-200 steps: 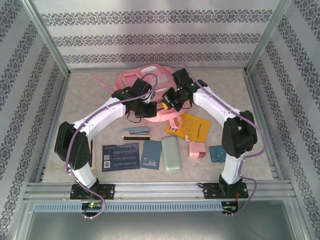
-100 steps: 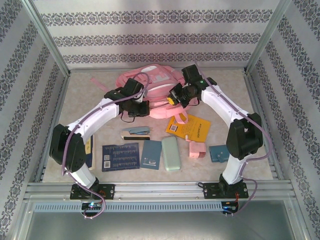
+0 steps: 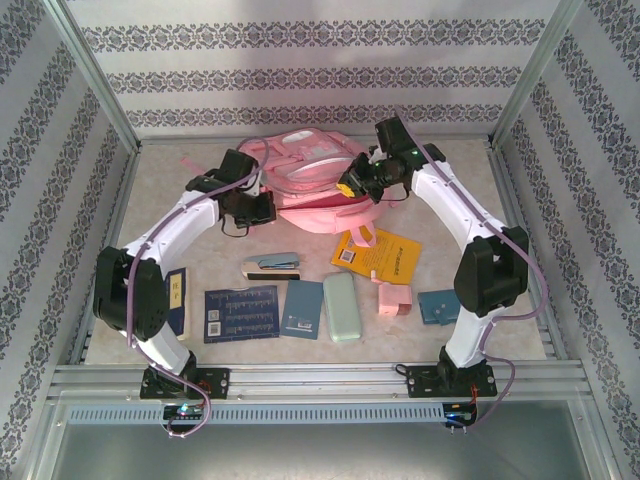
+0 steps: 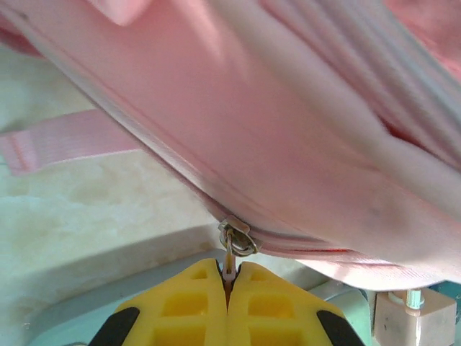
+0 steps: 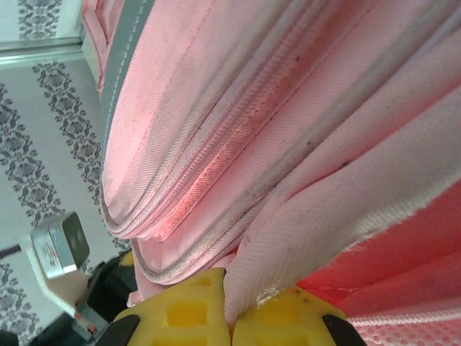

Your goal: Pack the student bag

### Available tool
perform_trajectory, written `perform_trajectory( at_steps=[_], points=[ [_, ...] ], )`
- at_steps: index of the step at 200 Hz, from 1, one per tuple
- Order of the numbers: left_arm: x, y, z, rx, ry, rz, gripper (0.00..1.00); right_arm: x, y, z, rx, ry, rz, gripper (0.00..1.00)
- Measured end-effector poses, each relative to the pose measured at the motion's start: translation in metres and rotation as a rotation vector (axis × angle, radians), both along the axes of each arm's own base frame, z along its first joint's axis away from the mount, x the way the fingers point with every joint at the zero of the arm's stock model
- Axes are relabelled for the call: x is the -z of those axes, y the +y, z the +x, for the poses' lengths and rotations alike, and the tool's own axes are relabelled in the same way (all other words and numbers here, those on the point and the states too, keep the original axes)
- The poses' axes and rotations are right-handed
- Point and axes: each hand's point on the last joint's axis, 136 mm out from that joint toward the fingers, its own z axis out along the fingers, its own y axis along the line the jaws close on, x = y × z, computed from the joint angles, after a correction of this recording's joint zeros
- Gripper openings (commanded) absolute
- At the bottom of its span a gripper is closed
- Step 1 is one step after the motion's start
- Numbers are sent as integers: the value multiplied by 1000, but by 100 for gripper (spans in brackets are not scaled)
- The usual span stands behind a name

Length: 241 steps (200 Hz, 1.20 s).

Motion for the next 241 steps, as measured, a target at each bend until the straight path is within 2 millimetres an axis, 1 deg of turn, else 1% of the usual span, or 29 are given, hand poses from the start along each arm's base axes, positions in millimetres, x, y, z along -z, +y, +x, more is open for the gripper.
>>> perform_trajectory(
  at_steps=[15,32,60,91,122,134,141,154,170,184,198,207,223,241],
  points=[
    [0,10,5,-25,1,-13,0,-1,-1,-1,-27,-14,6,0],
    [1,16,9,-41,5,-18,0,-2,-2,-2,-61,-37,10,0],
    [15,24,15,-62,36,-12,0,-1,-1,-4,-127,-68,-14,0],
    [24,36,25,-96,57,-7,0,-8,0,-1,-194,-121,-42,0],
    [24,52,33,-140,64,-26,0,-15,2,-2,-249,-170,-75,0],
    [22,55,36,-151,61,-31,7,-18,5,-2,-271,-188,-91,0],
    [19,56,39,-153,55,-32,14,-21,9,-3,-287,-204,-102,0],
    [14,59,42,-163,47,-32,23,-27,15,-1,-315,-241,-128,0],
    [8,66,47,-191,34,-21,36,-35,25,2,-350,-291,-164,0],
    [3,74,45,-220,27,1,43,-40,34,5,-376,-334,-199,0],
    [-6,84,37,-254,11,30,48,-44,40,6,-397,-371,-234,0],
    [-15,90,28,-278,-7,50,49,-47,43,8,-407,-399,-248,0],
    [-40,101,10,-316,-55,82,50,-54,53,10,-431,-449,-263,0],
    [-67,110,-2,-358,-122,97,51,-61,66,14,-457,-508,-262,0]
  ],
)
